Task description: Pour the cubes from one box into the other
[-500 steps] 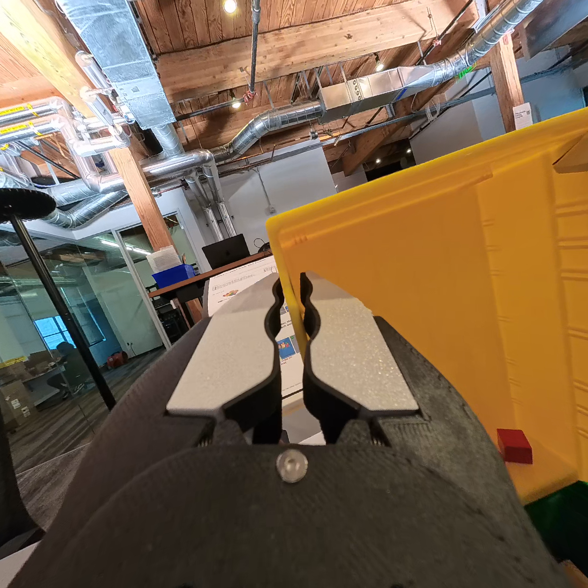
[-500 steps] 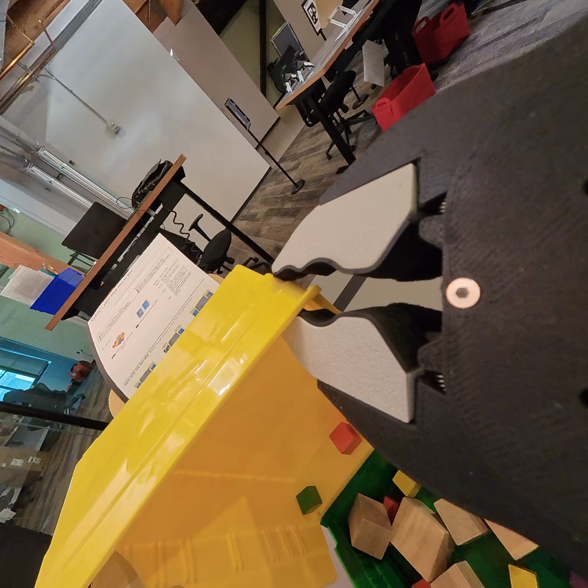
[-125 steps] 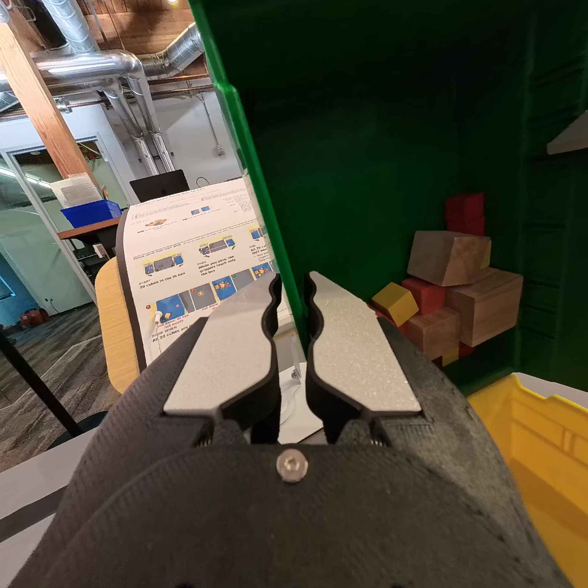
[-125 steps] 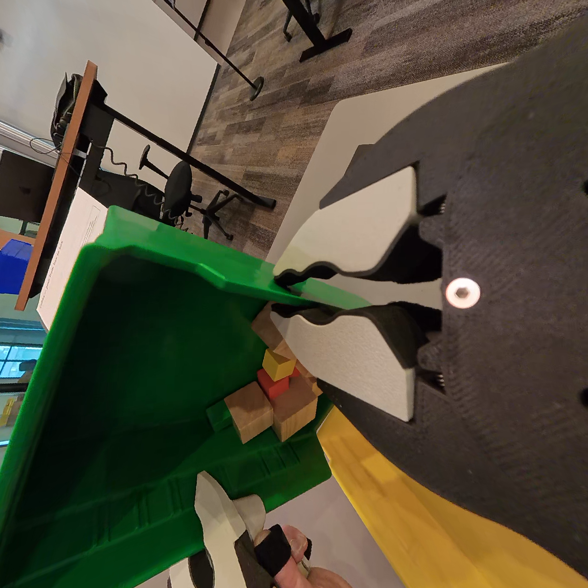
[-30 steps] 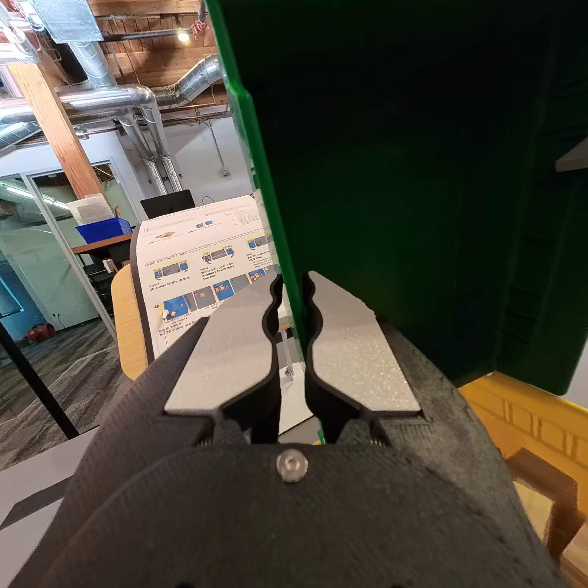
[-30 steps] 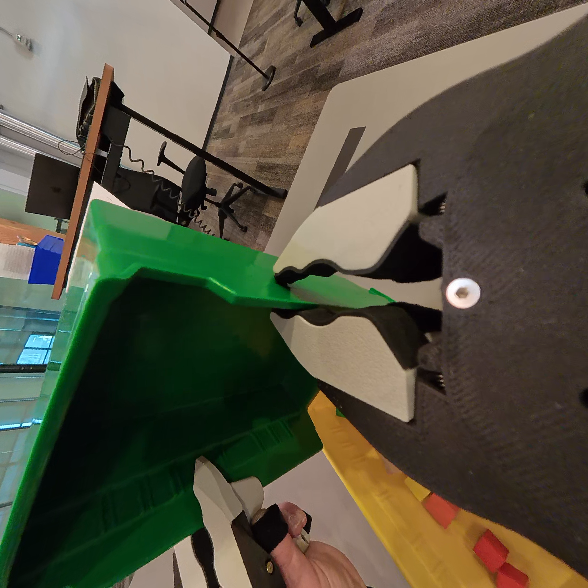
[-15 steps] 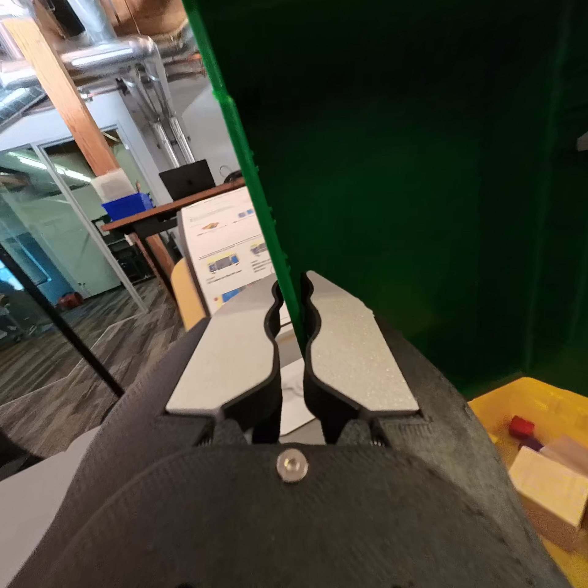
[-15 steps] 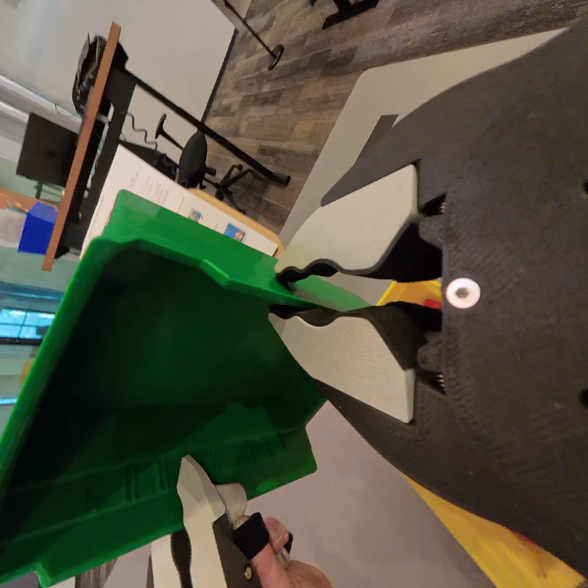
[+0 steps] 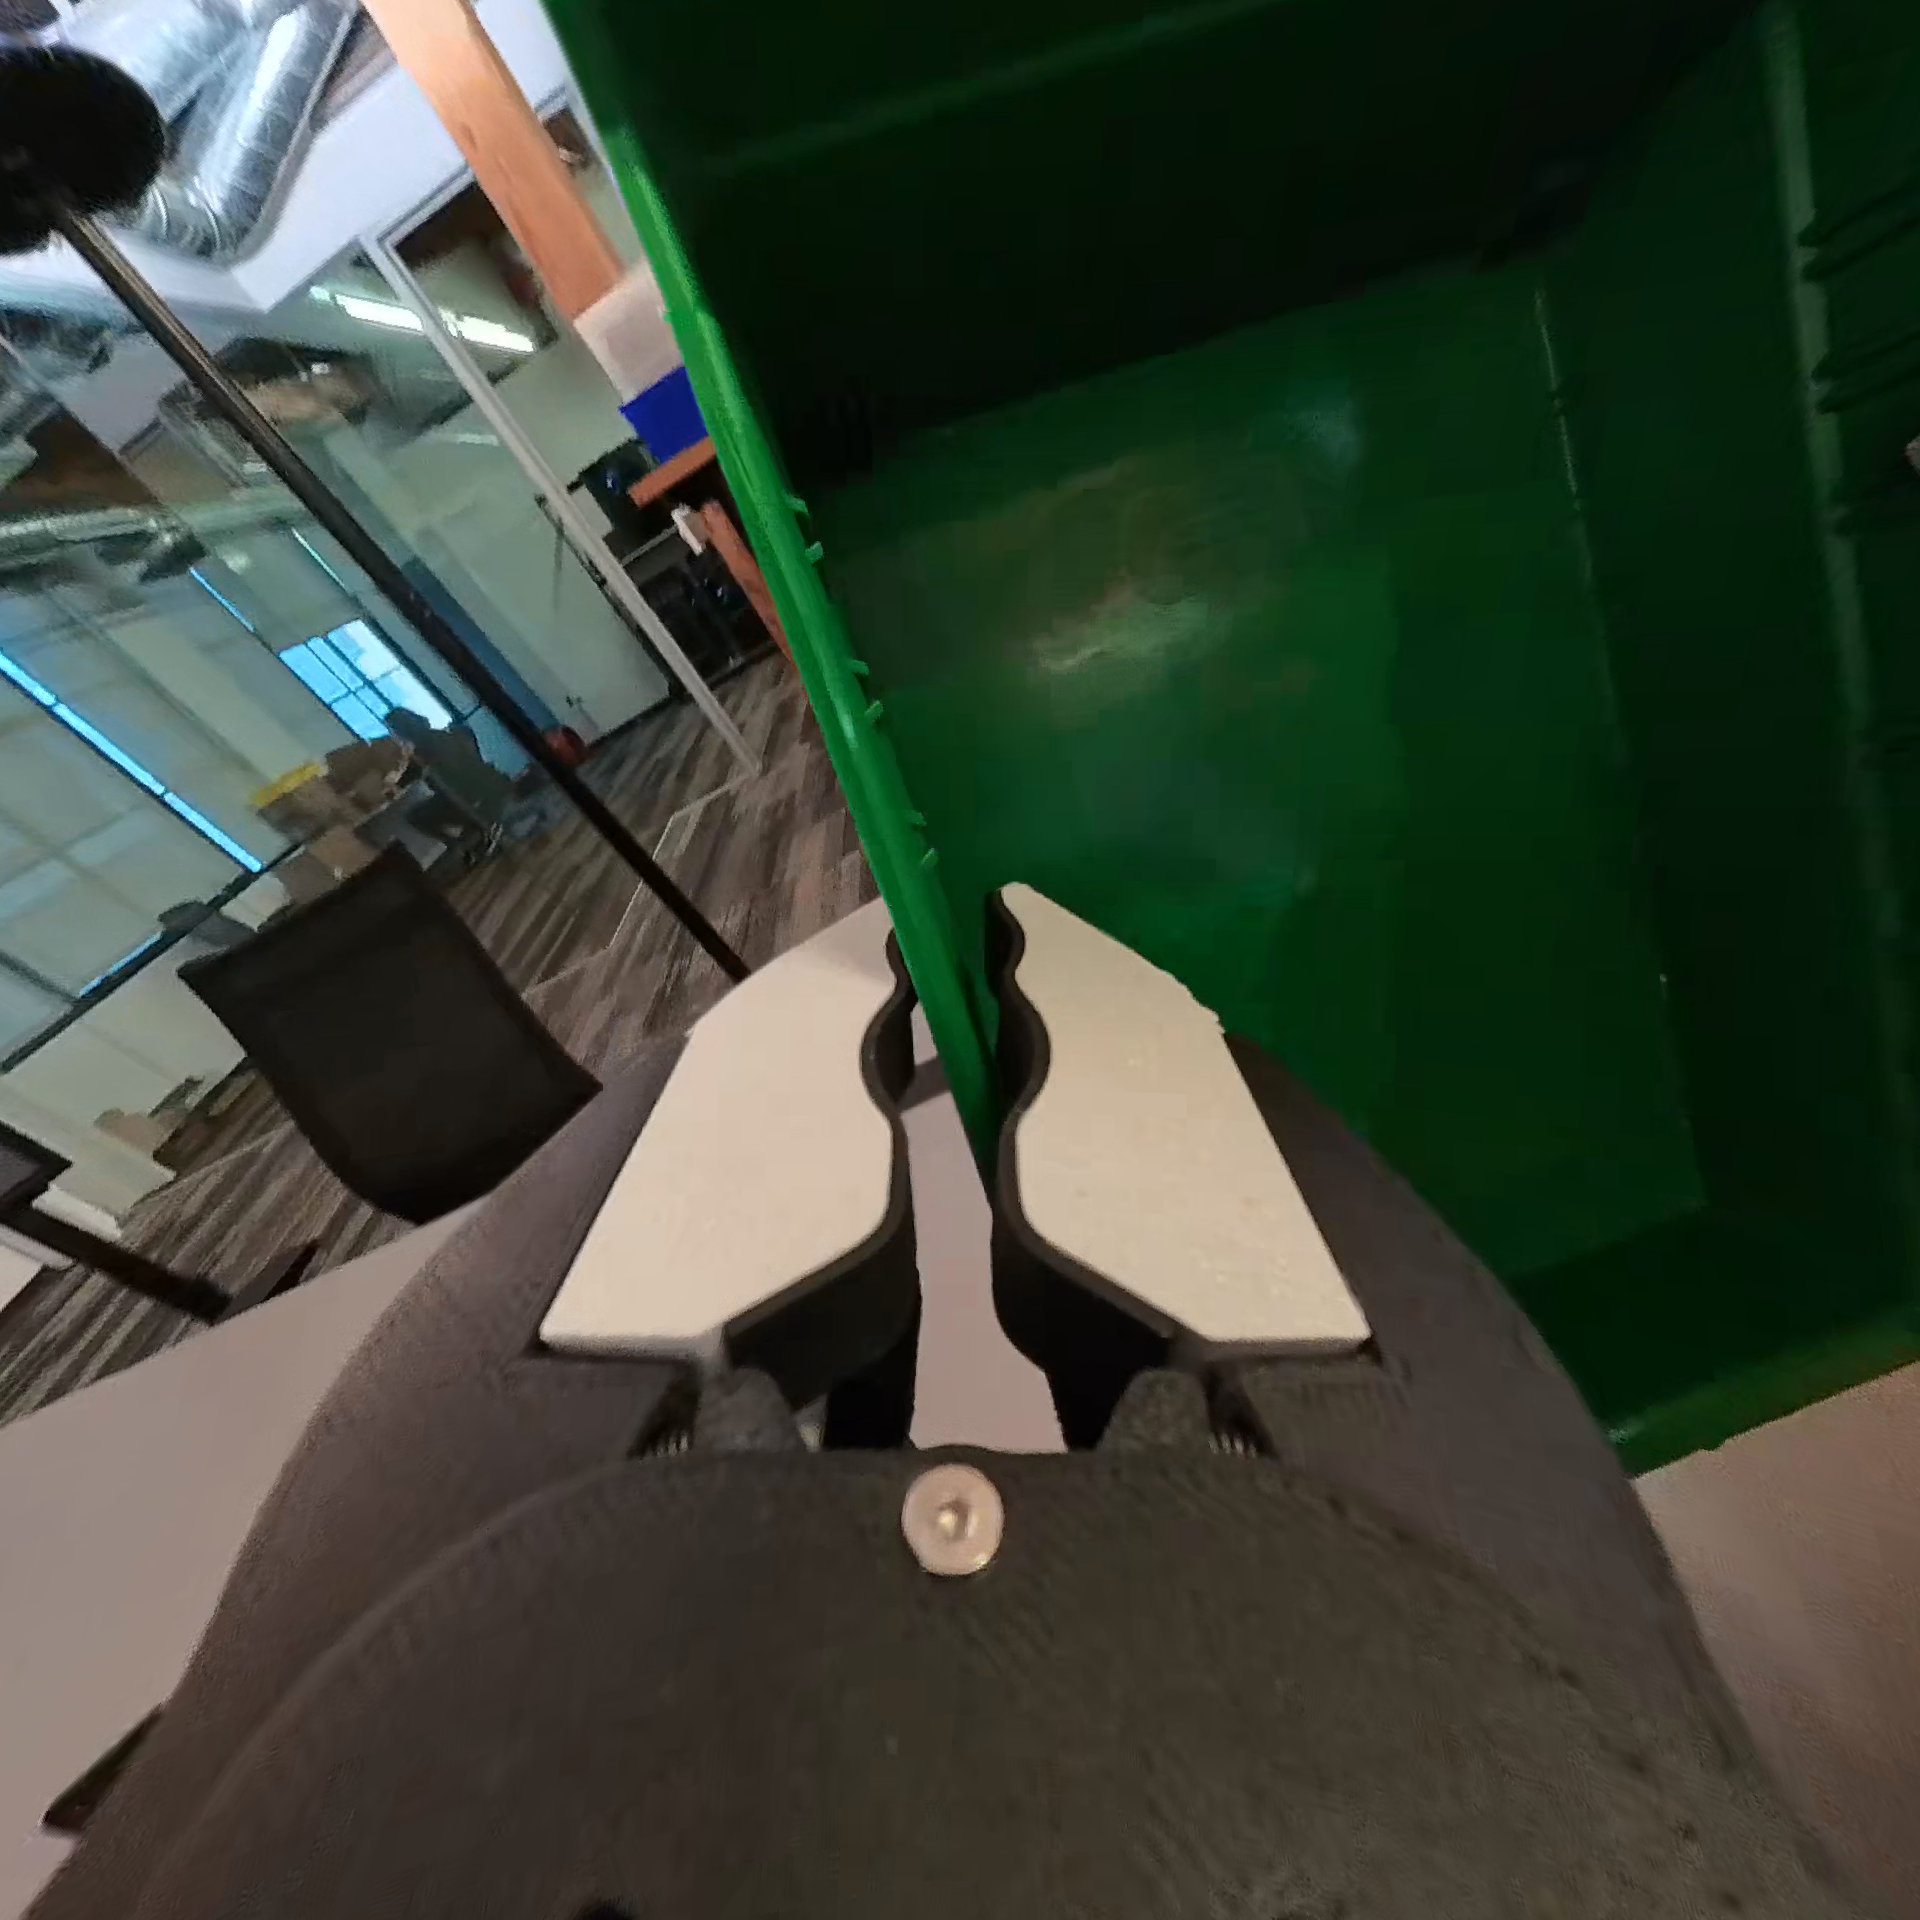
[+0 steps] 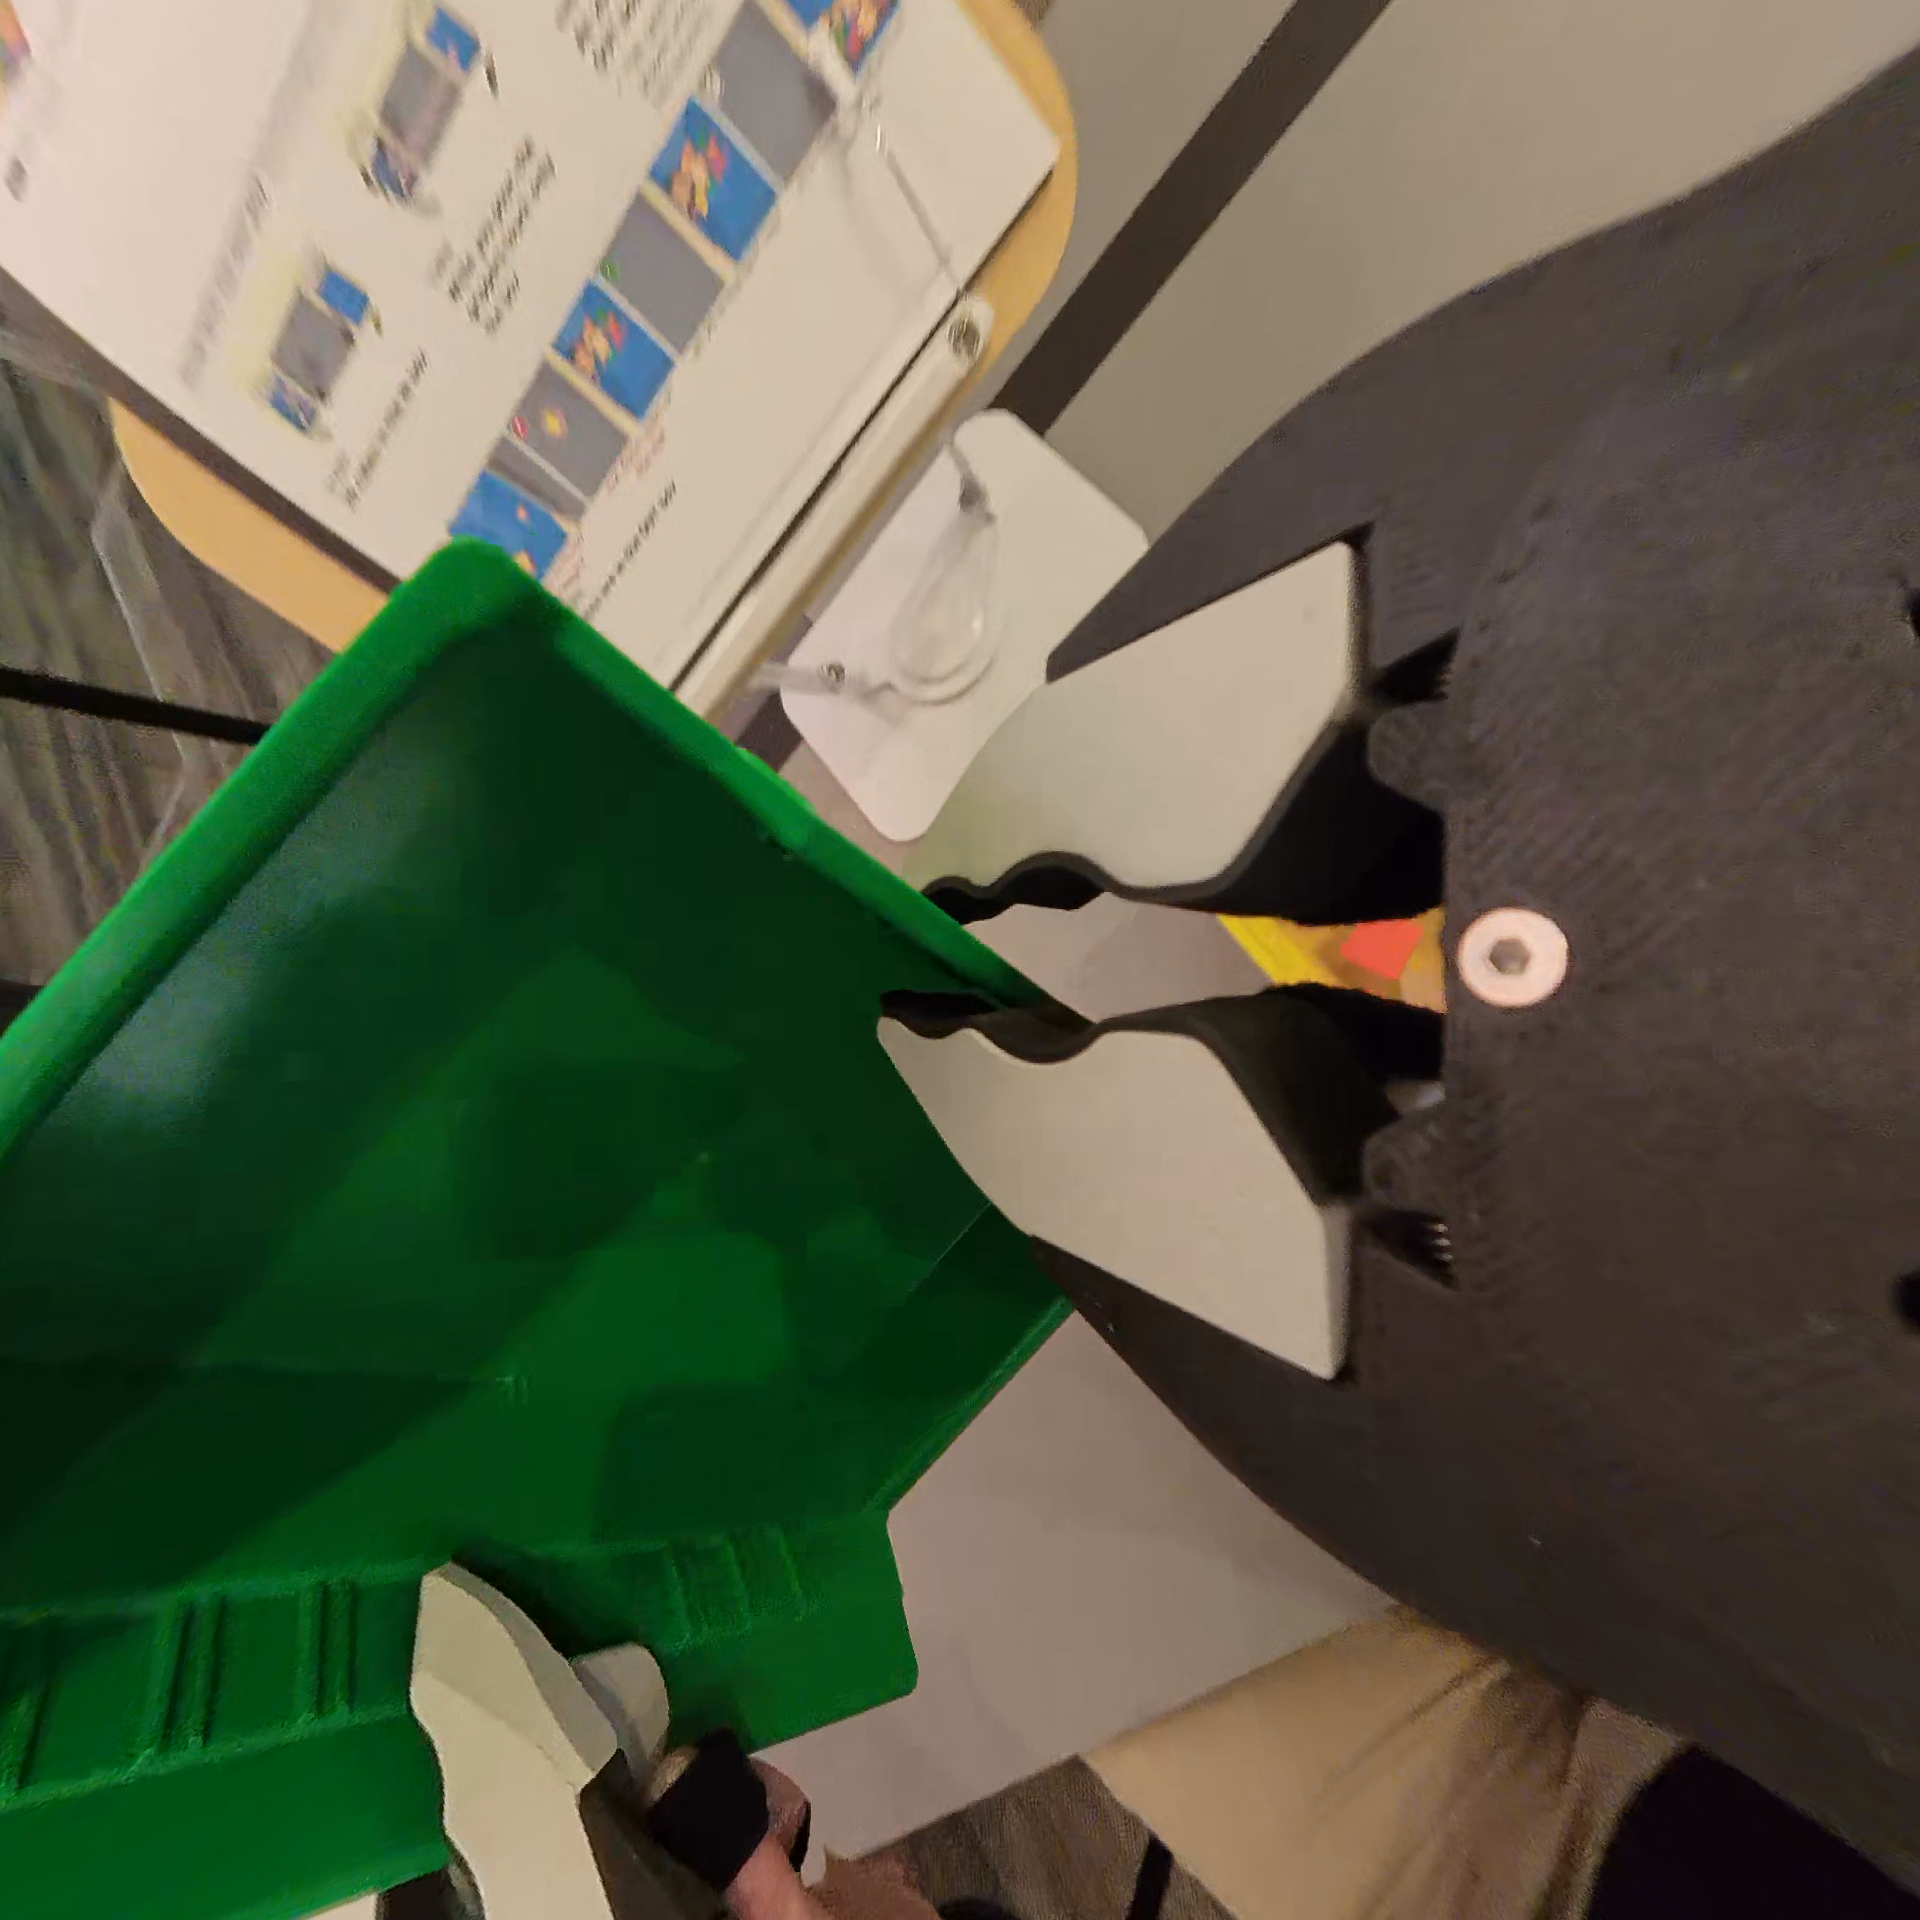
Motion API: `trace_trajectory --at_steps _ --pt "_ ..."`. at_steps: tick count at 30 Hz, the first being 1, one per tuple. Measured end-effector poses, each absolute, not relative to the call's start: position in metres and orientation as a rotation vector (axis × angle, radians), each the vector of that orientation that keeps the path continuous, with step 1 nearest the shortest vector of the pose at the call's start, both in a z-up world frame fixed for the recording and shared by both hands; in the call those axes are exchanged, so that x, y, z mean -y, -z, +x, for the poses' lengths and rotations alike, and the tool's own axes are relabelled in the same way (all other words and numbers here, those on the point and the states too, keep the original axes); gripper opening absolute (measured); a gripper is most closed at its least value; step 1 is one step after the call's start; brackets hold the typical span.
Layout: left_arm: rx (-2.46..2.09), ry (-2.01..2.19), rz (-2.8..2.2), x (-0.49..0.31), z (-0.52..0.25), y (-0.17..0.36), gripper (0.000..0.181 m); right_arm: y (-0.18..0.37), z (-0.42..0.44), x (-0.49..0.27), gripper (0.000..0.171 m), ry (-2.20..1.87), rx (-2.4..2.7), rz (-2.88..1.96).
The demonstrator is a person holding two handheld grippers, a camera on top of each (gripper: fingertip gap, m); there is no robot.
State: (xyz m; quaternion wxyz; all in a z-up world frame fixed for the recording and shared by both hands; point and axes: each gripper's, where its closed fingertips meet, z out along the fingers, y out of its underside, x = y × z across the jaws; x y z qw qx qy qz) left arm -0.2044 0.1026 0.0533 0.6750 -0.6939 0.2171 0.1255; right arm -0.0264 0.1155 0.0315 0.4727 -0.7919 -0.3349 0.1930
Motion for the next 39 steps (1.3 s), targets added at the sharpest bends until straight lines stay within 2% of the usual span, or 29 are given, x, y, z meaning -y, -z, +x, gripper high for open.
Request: trace_trajectory --at_steps 20,24,33,39 --pt "-0.516 -0.346 -1.913 -0.125 -0.268 0.063 0.012 0.117 -0.088 -0.130 0.008 -0.627 0.946 -2.423" --pt "-0.489 -0.287 -2.020 -0.129 -0.283 0.085 0.008 0.121 -0.101 -0.135 0.008 -0.775 0.918 -2.448" --pt "-0.497 -0.181 -2.249 -0.132 -0.300 0.149 0.013 0.156 -0.116 -0.144 0.012 -0.765 0.944 -2.553" --pt "-0.483 -0.115 -2.324 -0.131 -0.303 0.168 0.013 0.158 -0.120 -0.141 0.026 -0.900 0.904 -2.559"
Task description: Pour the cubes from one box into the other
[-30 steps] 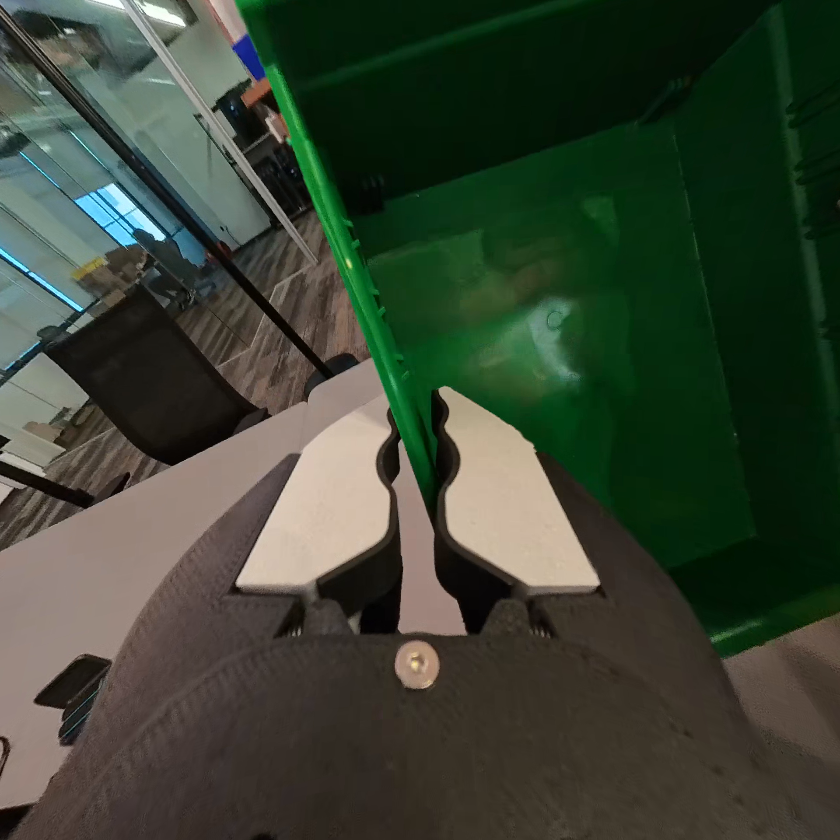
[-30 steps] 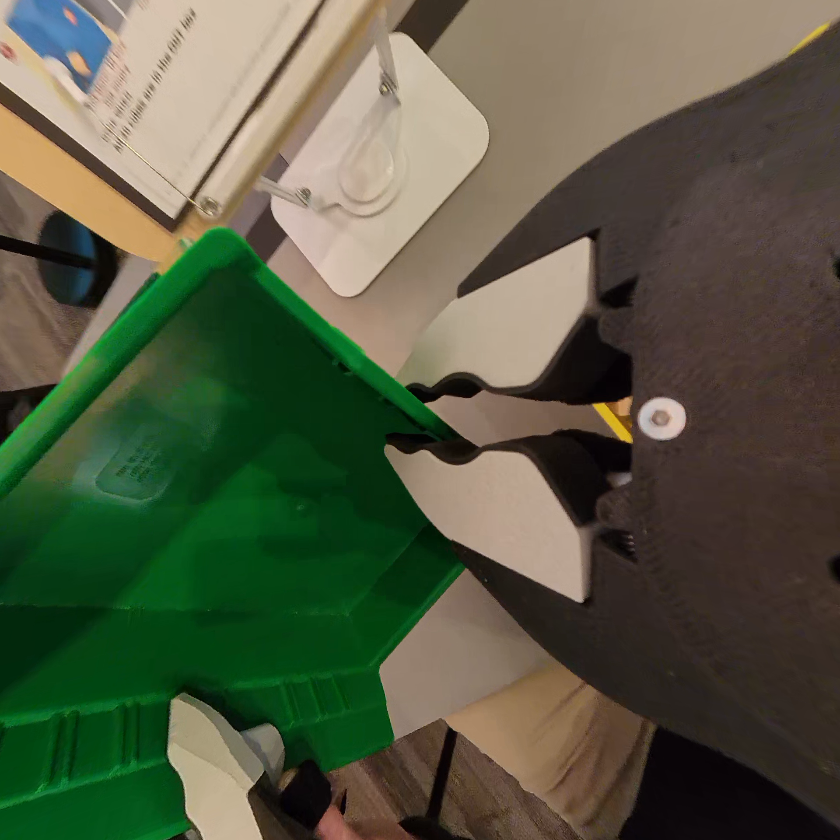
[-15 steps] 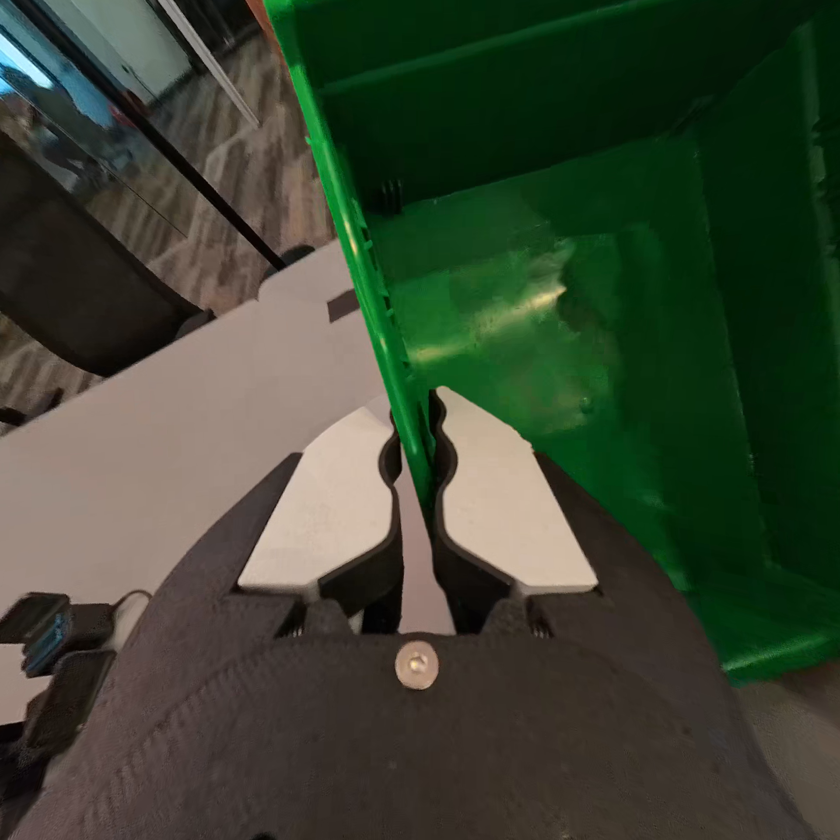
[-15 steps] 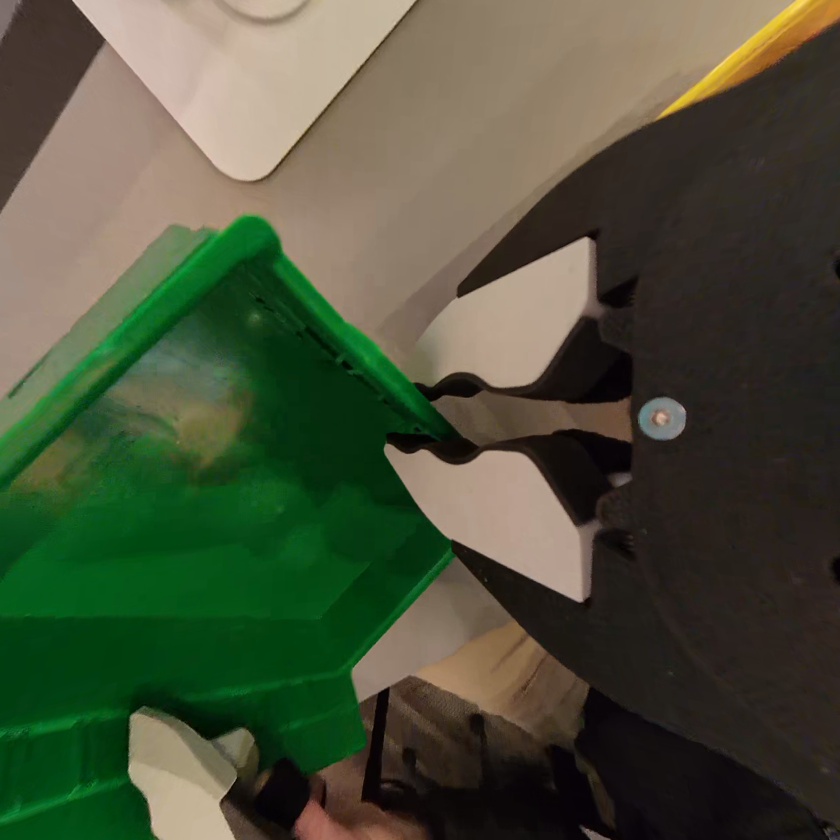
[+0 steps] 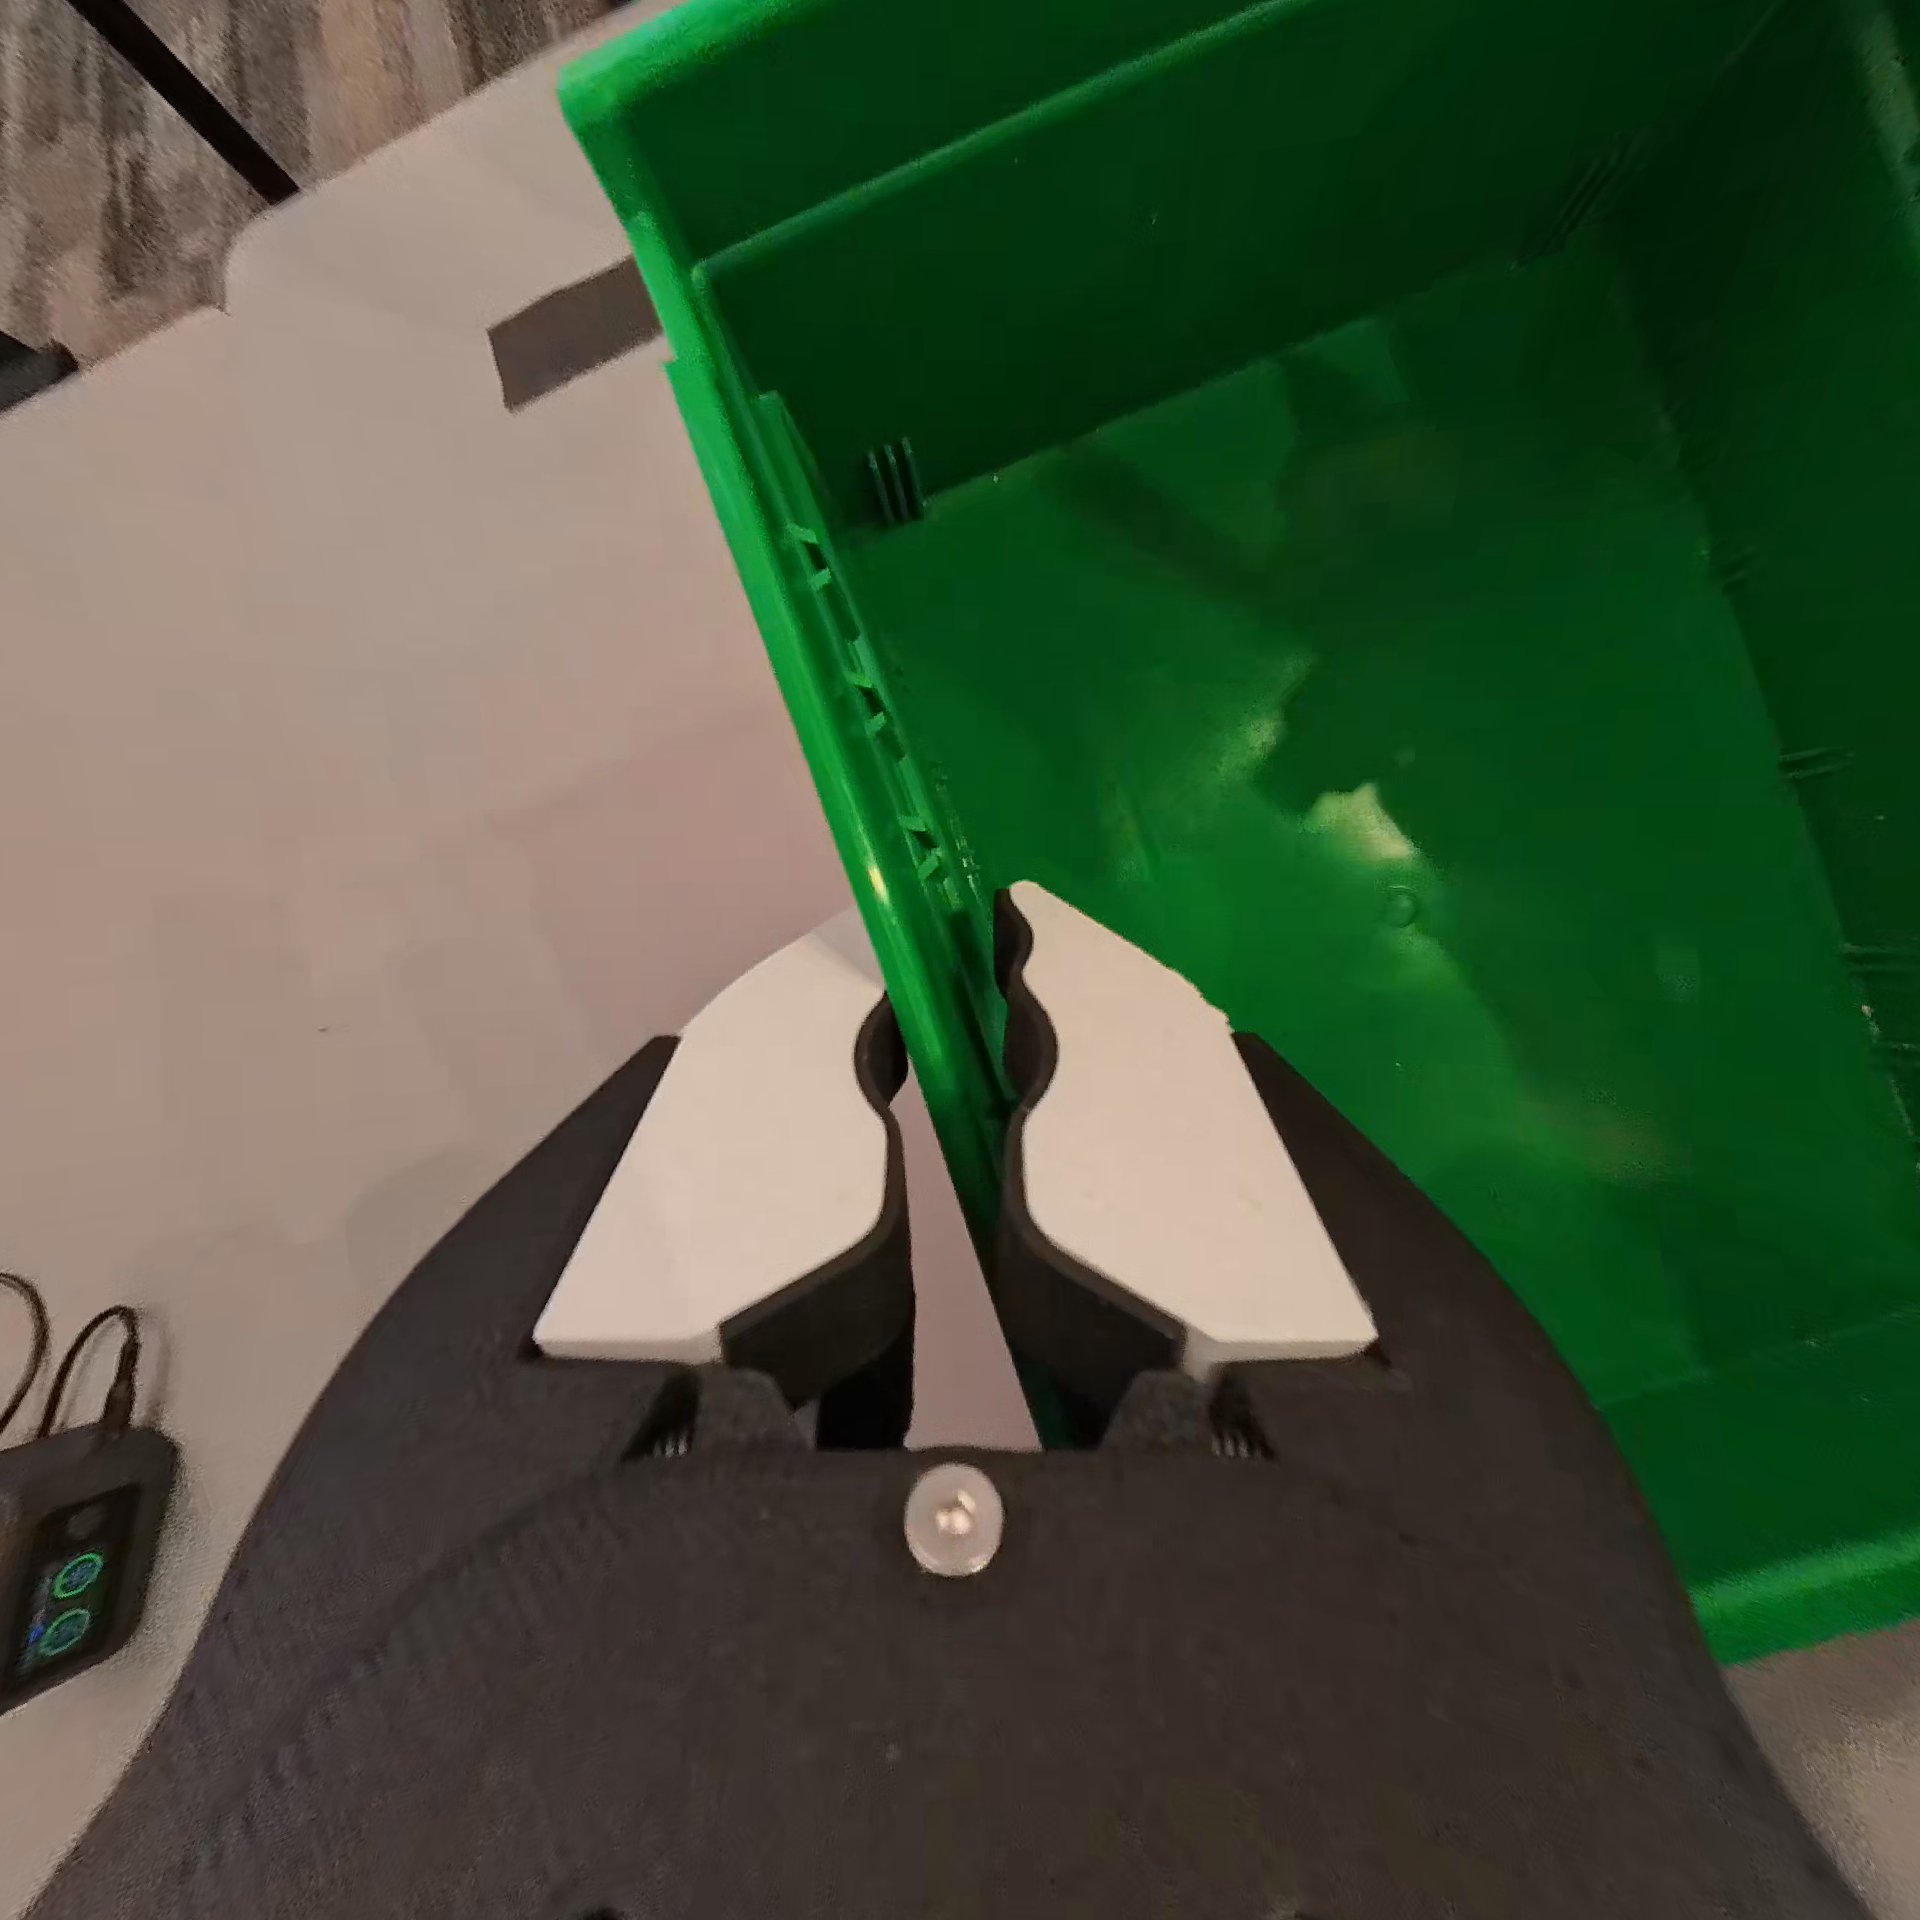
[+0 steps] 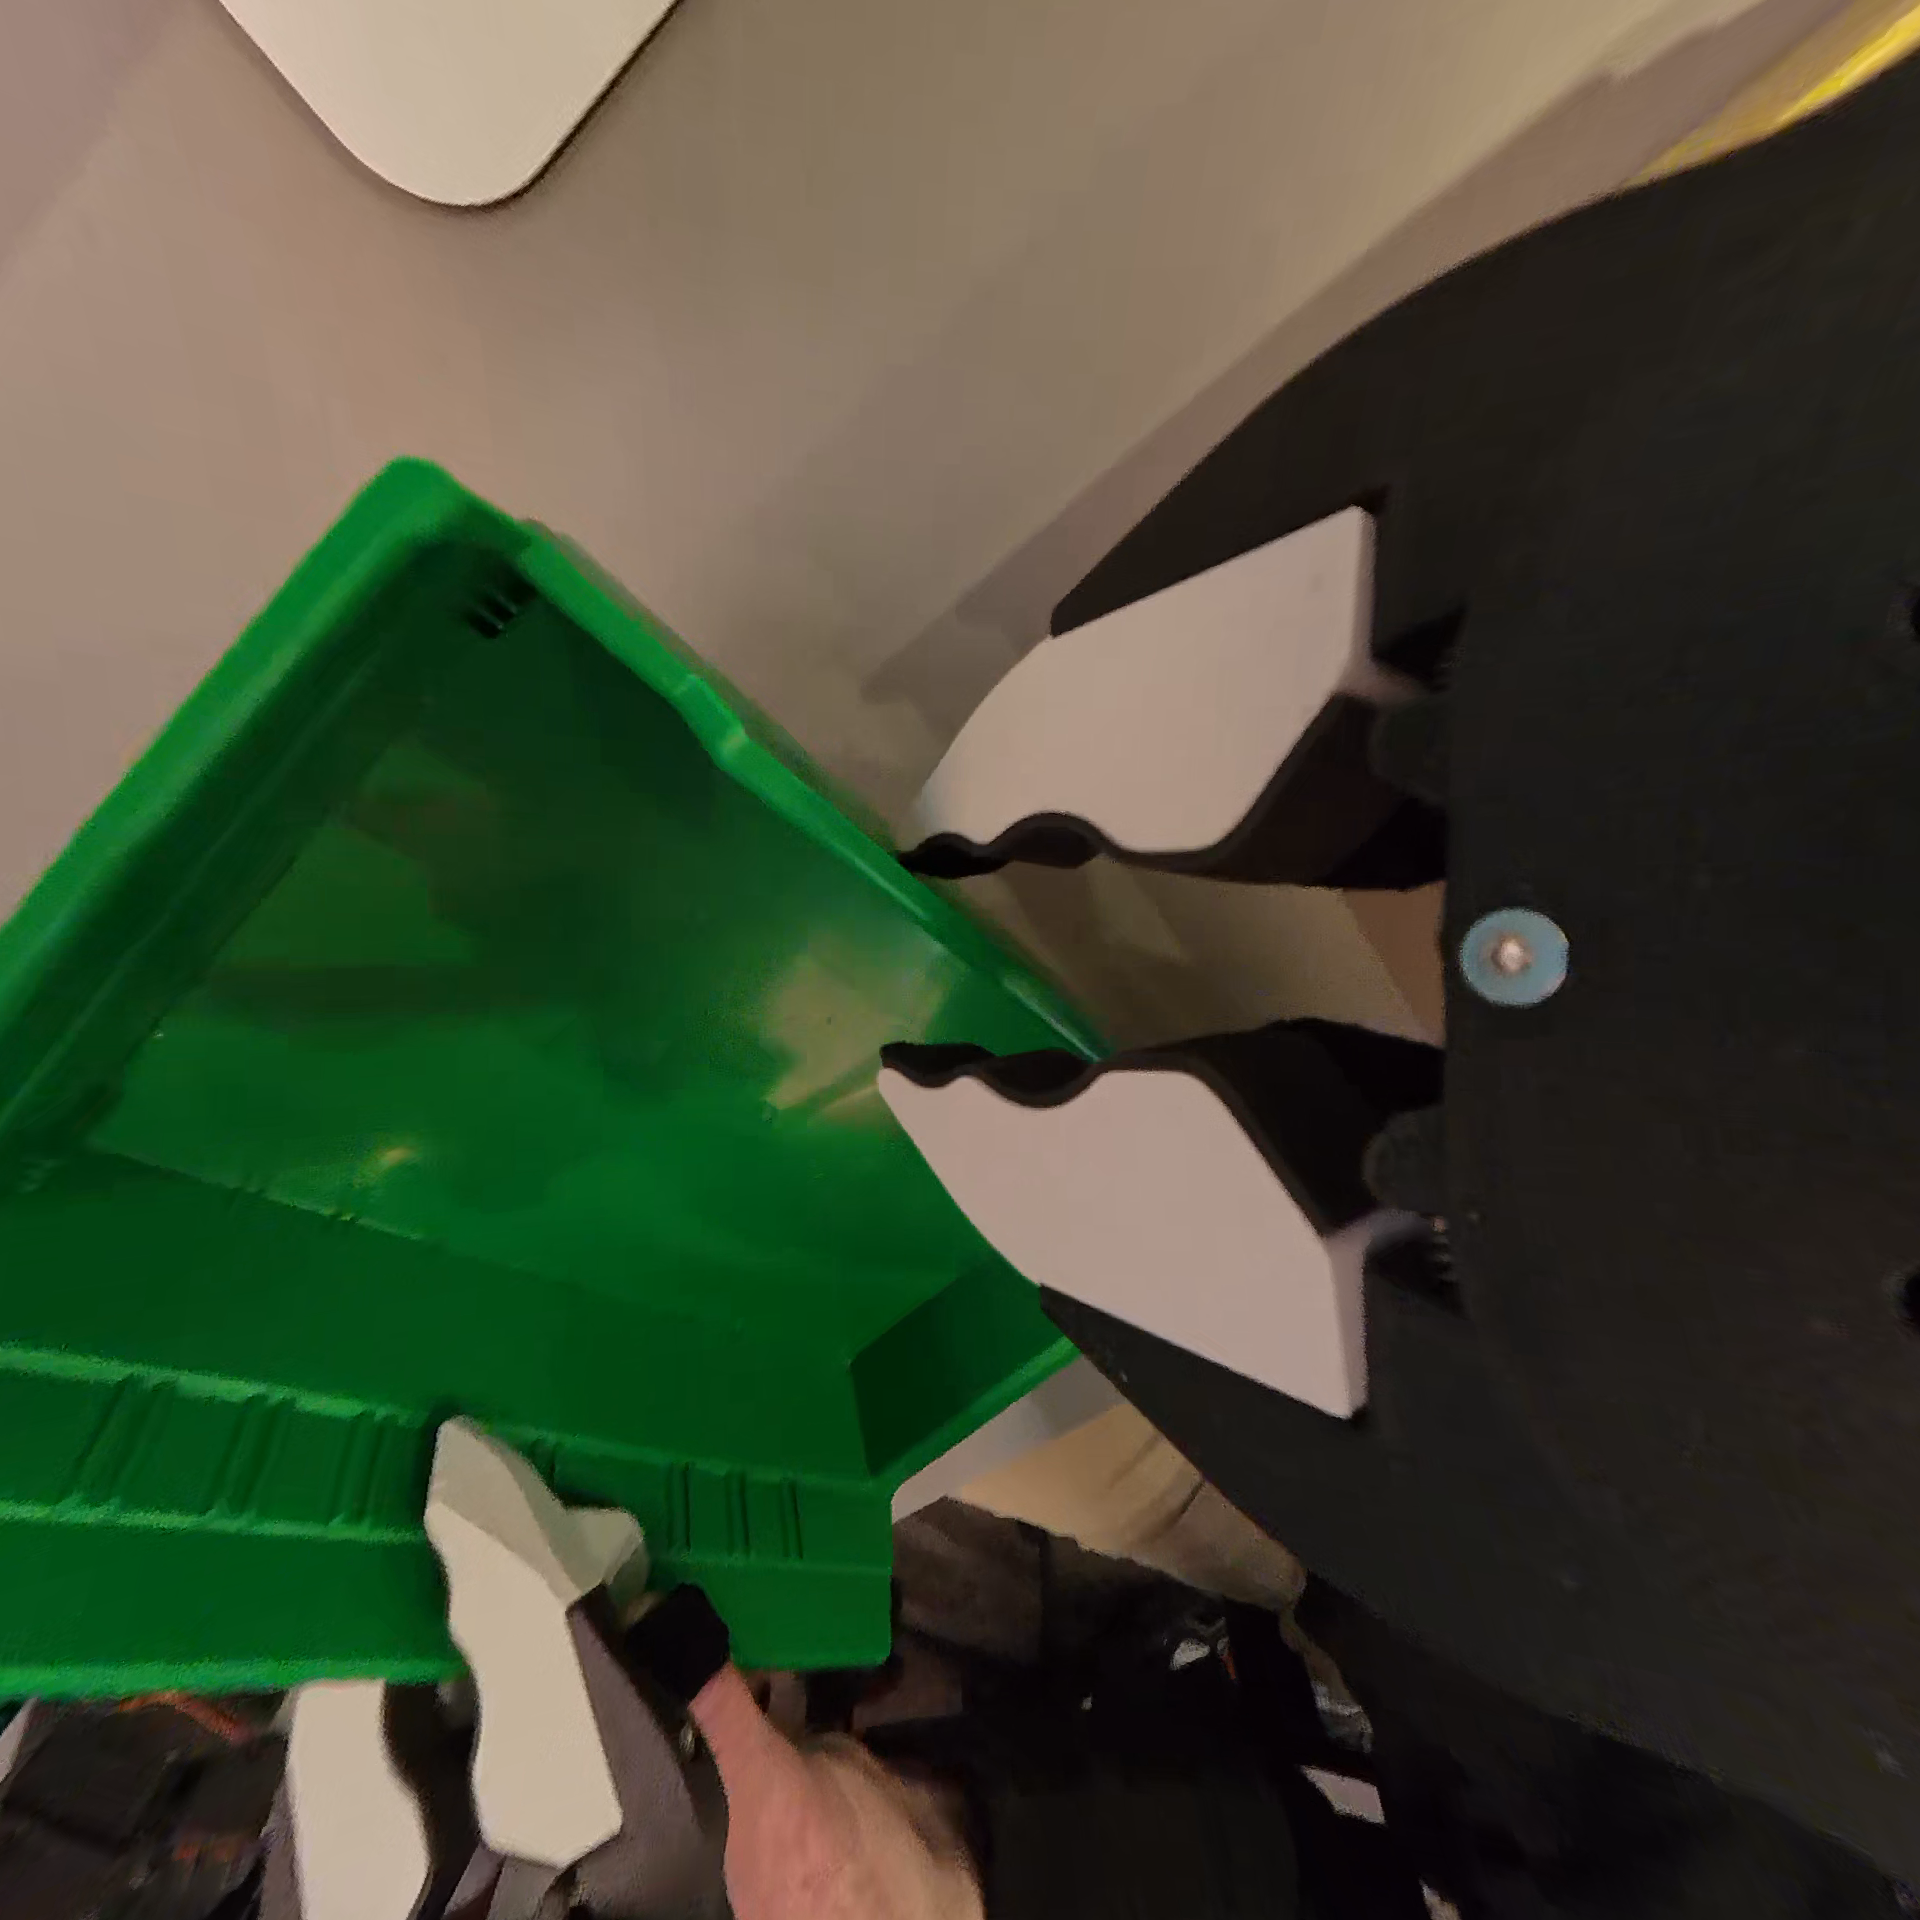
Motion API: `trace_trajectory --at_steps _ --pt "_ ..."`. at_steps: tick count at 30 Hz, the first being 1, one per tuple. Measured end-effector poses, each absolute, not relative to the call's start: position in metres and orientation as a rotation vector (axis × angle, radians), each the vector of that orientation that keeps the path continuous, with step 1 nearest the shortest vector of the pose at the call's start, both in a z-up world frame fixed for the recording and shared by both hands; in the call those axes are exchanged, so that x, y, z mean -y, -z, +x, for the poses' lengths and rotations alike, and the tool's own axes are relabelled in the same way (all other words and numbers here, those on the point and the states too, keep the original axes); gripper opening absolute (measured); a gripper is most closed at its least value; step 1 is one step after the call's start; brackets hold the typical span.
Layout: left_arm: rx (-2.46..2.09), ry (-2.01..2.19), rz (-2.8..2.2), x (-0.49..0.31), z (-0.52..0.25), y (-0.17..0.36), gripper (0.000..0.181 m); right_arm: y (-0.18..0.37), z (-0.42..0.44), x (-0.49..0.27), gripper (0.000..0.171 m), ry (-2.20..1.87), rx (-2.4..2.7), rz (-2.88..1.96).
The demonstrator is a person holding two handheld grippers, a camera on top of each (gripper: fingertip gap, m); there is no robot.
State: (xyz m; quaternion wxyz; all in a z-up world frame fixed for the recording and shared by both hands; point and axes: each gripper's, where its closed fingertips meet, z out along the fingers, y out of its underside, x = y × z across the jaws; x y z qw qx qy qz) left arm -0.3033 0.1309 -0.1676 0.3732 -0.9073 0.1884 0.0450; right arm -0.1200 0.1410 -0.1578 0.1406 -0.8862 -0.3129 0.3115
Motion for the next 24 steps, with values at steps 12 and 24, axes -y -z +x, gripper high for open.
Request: trace_trajectory --at_steps 12,24 --pt "-0.463 -0.024 -2.399 -0.128 -0.308 0.190 0.013 0.085 0.032 -0.115 0.046 -0.665 0.696 -2.353" --pt "-0.449 0.021 -2.422 -0.127 -0.310 0.197 0.013 0.191 0.214 -0.027 0.048 -0.364 0.270 -2.638"
